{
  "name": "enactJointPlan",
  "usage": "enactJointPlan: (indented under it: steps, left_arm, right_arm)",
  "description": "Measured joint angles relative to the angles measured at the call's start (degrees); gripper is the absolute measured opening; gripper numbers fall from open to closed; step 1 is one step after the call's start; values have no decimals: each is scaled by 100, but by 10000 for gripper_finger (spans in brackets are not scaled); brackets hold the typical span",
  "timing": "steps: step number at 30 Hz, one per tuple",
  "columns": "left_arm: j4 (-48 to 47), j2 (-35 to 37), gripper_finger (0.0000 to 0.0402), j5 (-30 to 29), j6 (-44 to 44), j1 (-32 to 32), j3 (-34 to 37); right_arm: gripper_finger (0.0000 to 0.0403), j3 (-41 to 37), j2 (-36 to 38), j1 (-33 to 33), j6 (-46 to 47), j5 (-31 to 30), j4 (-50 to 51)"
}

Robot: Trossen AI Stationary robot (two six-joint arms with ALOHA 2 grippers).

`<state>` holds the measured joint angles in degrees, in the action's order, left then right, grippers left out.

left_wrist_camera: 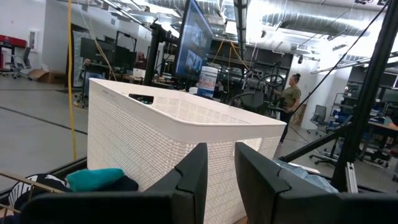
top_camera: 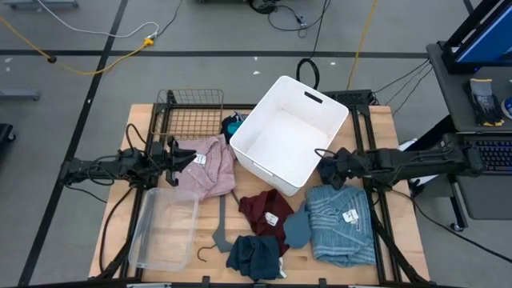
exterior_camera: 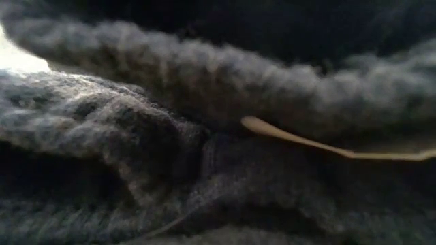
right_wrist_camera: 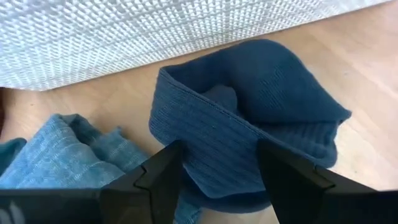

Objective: Pick & Place Cloths
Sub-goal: Put the dark blue sock into the transparent bin

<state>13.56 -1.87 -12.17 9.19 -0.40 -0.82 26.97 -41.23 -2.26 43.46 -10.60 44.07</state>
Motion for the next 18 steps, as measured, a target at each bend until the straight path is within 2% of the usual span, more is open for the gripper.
enactJointPlan:
  steps: [11,18]
  left_arm:
    - [0,0,81,1,1,0,0]
    - [0,0,81,1,1,-4,0]
  right_arm:
    - [170,-378,0,2,553,21,13]
    - [111,-622,0,2,974,35,16]
